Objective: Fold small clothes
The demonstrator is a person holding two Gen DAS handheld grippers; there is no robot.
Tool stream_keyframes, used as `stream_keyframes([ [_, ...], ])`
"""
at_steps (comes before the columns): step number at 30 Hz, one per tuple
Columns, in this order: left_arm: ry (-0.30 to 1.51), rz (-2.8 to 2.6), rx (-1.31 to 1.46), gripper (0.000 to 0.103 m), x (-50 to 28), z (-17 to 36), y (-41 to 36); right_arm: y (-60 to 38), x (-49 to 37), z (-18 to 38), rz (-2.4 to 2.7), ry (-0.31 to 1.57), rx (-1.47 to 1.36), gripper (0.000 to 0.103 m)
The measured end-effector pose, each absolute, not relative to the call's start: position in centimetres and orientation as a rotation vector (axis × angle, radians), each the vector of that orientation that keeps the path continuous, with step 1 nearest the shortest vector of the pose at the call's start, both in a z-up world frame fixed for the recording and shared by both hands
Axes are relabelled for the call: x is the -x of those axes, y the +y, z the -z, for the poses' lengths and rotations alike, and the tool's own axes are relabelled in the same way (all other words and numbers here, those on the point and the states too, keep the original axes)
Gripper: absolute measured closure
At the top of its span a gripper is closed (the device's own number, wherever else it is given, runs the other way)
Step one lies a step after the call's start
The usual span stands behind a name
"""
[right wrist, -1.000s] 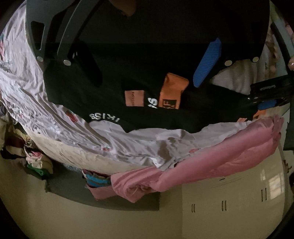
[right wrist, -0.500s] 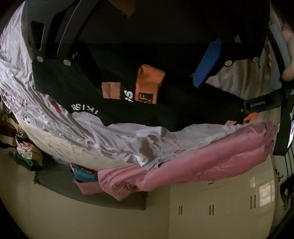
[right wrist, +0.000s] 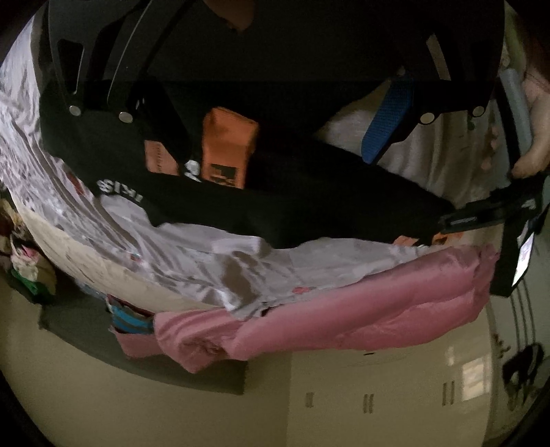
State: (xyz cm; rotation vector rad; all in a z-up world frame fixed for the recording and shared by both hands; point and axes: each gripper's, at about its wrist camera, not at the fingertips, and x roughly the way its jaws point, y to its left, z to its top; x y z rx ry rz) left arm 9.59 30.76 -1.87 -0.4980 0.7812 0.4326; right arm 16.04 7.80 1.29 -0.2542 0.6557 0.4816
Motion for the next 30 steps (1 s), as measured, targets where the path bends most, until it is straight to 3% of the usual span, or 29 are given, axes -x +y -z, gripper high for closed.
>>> stream_keyframes([
  [11,0.785,-0.411,0.509,0.01,-11.1,3.1,32.3,11.9,-15.0,-0.3,-0.58,0.656,0.296,0.004],
  [13,0.791,-0.403,0.486,0.021,-11.6,3.3,32.5,11.7,-15.0,0.0,-0.577,0.669,0.285,0.005],
  [14,0.796,-0.404,0.474,0.038,-11.7,3.4,32.5,11.5,-15.1,0.1,-0.573,0.674,0.279,0.005],
  [15,0.803,-0.415,0.449,0.048,-11.8,3.6,32.4,11.3,-15.0,0.1,-0.568,0.676,0.27,0.005],
  [16,0.801,-0.408,0.439,0.05,-11.9,3.6,32.3,10.9,-15.0,0.1,-0.561,0.678,0.256,0.005],
  [18,0.784,-0.385,0.441,0.075,-11.7,3.4,32.3,10.2,-14.9,0.1,-0.547,0.682,0.236,0.005],
  [19,0.762,-0.372,0.445,0.08,-11.4,3.0,32.3,9.8,-15.0,0.1,-0.54,0.684,0.229,0.005],
  [21,0.728,-0.346,0.454,0.085,-11.0,2.3,32.0,9.1,-15.0,0.0,-0.524,0.684,0.218,0.005],
  [30,0.606,-0.226,0.429,0.087,-9.9,-3.0,28.3,2.8,-14.8,-1.8,-0.41,0.658,0.132,0.005],
])
